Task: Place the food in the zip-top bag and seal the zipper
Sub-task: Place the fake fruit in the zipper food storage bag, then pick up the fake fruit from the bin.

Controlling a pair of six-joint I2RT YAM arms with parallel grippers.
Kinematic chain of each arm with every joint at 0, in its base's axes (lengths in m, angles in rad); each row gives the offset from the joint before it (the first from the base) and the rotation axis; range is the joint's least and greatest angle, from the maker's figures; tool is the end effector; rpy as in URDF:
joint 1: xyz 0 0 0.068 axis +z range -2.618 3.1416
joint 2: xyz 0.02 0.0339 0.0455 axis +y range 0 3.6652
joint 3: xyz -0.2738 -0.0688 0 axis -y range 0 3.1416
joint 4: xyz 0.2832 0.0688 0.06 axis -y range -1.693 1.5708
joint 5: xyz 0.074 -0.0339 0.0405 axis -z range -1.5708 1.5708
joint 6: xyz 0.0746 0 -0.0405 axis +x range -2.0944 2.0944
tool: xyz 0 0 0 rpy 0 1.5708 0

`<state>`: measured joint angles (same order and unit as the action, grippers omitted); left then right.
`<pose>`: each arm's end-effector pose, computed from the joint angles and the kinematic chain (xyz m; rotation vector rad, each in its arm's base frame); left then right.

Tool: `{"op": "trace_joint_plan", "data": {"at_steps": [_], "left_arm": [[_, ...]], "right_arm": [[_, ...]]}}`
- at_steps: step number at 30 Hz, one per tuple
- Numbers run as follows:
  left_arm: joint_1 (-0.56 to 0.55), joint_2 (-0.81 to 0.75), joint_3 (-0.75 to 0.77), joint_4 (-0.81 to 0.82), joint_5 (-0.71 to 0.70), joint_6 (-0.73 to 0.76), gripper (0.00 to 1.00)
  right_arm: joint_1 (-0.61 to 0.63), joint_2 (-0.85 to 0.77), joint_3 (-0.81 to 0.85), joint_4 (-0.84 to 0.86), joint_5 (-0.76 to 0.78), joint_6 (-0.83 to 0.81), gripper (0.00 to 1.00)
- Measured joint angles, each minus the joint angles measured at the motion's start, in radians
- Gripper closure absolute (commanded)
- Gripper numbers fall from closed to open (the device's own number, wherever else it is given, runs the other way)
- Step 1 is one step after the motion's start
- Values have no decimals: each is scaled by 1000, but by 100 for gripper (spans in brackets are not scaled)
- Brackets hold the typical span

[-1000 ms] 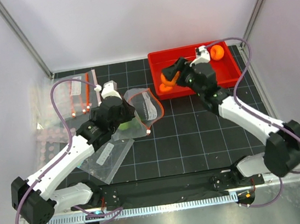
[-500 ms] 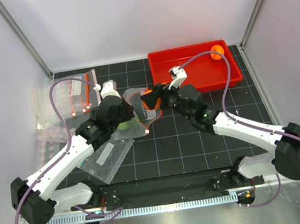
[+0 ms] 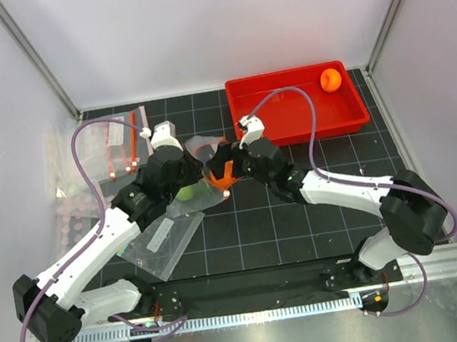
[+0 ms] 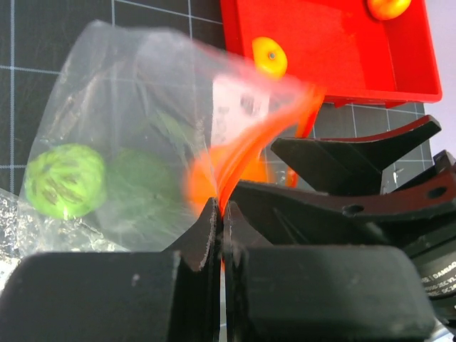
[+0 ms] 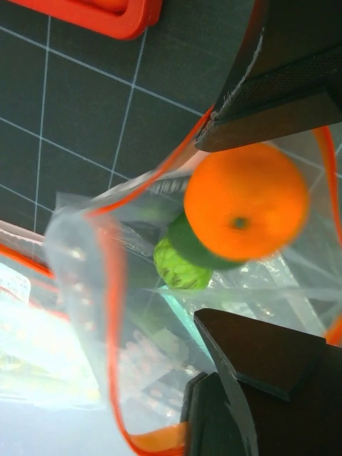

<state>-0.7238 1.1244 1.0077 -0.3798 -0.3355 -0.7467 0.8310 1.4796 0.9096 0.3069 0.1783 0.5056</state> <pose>0.2538 -0.1916 0.3183 -0.2331 2.0730 -0.5685 0.2850 0.2926 0.2455 -0.1790 1.8921 0.7673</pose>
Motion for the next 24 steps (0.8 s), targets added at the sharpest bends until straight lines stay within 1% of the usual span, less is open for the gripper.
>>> {"op": "trace_joint_plan", "data": {"at_steps": [7, 11, 13, 15, 18, 21, 24], "left_arm": [[1, -9, 3, -12, -5, 0, 100], [1, -10, 3, -22, -14, 0, 99], [1, -10, 4, -23, -16, 0, 99], [1, -10, 4, -25, -17, 0, 100], [1, -10, 3, -29, -21, 0, 100], [1, -10, 3, -29, -23, 0, 100], [1, -10, 3, -28, -20, -3, 100]], "right_arm": [[10, -17, 9, -11, 28, -20, 2], [6, -68, 44, -99, 101, -45, 2], [-16, -101, 67, -130, 127, -59, 2], [-76, -136, 81, -147, 129, -59, 2], [-232, -154, 108, -158, 126, -38, 0], [-378, -121, 140, -165, 138, -10, 0], [-486, -50, 174, -169, 142, 22, 0]]}}
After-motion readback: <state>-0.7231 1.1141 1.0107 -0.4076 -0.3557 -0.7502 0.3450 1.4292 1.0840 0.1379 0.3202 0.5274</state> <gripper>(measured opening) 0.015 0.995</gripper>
